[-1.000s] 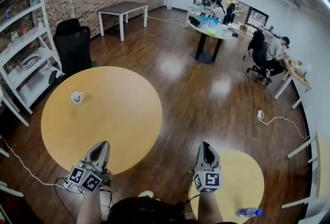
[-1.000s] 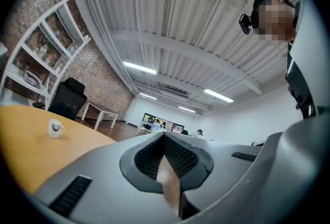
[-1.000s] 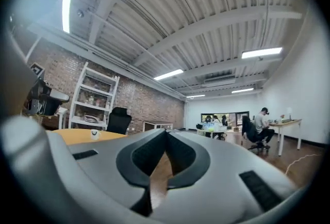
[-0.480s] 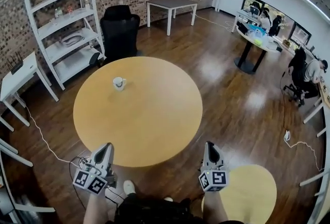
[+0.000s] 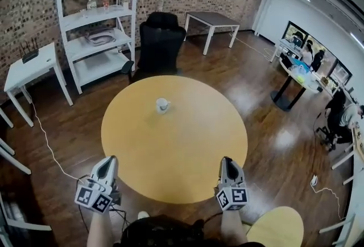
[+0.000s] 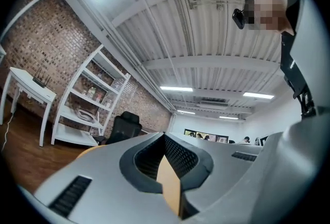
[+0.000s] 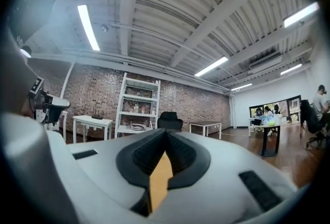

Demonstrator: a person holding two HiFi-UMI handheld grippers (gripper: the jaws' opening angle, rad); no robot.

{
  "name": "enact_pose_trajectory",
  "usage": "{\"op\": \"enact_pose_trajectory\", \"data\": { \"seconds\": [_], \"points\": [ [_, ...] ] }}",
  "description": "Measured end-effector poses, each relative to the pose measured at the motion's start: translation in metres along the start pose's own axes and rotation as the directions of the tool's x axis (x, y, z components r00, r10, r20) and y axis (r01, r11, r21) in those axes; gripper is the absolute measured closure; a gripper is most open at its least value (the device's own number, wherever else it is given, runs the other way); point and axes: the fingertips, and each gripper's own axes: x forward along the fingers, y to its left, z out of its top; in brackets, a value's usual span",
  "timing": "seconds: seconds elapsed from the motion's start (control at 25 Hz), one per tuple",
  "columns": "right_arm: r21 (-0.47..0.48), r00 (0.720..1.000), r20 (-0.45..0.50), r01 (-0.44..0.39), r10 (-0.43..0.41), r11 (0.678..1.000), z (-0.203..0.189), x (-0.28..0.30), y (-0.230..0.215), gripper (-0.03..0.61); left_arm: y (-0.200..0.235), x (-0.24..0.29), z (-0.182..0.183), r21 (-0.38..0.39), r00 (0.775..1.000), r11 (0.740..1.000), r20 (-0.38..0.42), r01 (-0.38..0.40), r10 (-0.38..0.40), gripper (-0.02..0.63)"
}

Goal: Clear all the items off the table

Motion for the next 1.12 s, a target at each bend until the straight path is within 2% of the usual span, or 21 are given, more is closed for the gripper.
{"op": "enact_pose_trajectory", "data": {
  "seconds": [0.16,0.28,0.36,0.48,0.56,0.72,0.84,1.12],
  "points": [
    [0.024,0.999,-0.009,-0.033,0.033,0.999,0.001,0.046,0.053,0.574,0.055,-0.014,0.029,-0.017,0.997,0.998,0.047,-0.053,0.053,0.614],
    [0.039,0.997,-0.032,-0.072,0.073,0.997,-0.006,0.072,0.089,0.575,0.074,-0.022,0.037,0.009,0.998,0.998,0.033,-0.058,0.058,0.614],
    [0.048,0.991,-0.028,-0.126,0.127,0.991,-0.007,0.080,0.109,0.575,0.082,-0.024,0.035,0.006,0.998,0.998,0.017,-0.066,0.066,0.614],
    [0.093,0.970,0.018,-0.244,0.243,0.965,-0.005,0.081,0.127,0.574,0.090,-0.021,0.028,0.001,0.997,0.997,-0.010,-0.072,0.072,0.614],
    [0.110,0.965,0.014,-0.263,0.263,0.958,-0.012,0.083,0.124,0.574,0.089,-0.016,0.025,0.009,0.998,0.998,-0.029,-0.060,0.060,0.614],
    [0.142,0.970,-0.013,-0.237,0.242,0.961,-0.027,0.099,0.108,0.574,0.086,0.003,0.019,0.052,0.997,0.998,-0.069,-0.025,0.028,0.614],
    [0.173,0.971,-0.003,-0.234,0.238,0.957,-0.034,0.109,0.103,0.574,0.096,0.018,0.009,0.072,0.994,0.997,-0.101,-0.036,0.043,0.614],
    [0.151,0.964,-0.001,-0.261,0.264,0.953,-0.047,0.140,0.087,0.574,0.096,0.080,-0.016,0.075,0.992,0.997,-0.123,0.022,-0.012,0.614]
  ]
}}
